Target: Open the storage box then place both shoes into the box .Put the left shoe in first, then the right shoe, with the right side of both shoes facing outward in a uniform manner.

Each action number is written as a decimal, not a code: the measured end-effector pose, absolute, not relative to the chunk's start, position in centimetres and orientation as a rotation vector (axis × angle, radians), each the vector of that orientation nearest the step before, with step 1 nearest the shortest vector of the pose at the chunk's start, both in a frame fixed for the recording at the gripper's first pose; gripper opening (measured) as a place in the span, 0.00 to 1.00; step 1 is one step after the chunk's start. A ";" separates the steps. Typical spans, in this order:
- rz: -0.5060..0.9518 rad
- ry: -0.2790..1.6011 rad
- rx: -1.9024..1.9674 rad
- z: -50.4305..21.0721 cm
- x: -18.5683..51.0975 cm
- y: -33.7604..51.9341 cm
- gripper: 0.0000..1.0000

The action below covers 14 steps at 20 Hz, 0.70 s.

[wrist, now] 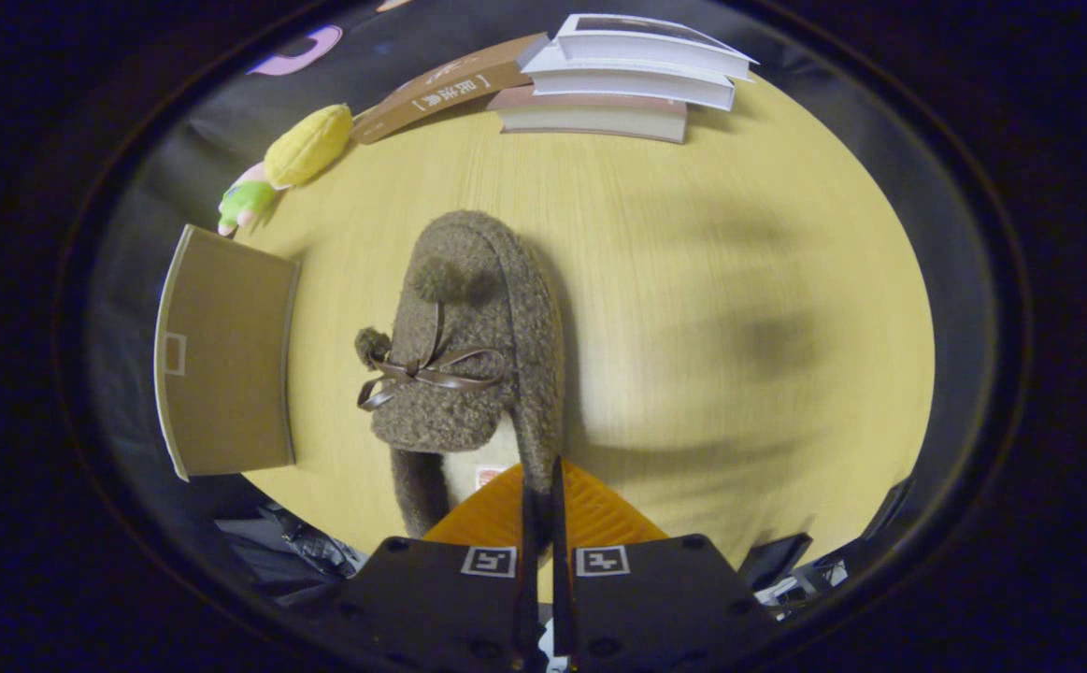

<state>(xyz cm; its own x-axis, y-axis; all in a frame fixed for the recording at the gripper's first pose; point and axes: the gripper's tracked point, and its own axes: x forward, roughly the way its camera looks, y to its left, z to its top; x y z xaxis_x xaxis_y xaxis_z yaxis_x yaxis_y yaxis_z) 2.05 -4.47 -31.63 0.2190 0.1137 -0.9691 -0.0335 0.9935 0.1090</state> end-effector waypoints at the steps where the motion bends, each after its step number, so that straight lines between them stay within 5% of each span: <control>1: 0.094 1.346 0.071 -31.6 1.8 -4.5 0.05; 14: 0.146 1.200 0.375 -23.0 3.4 1.9 0.04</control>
<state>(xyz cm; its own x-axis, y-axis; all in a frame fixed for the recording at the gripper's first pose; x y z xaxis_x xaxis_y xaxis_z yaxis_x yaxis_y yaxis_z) 3.44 1.91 -23.04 0.3620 0.3067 -0.8803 0.0861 0.9293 0.3592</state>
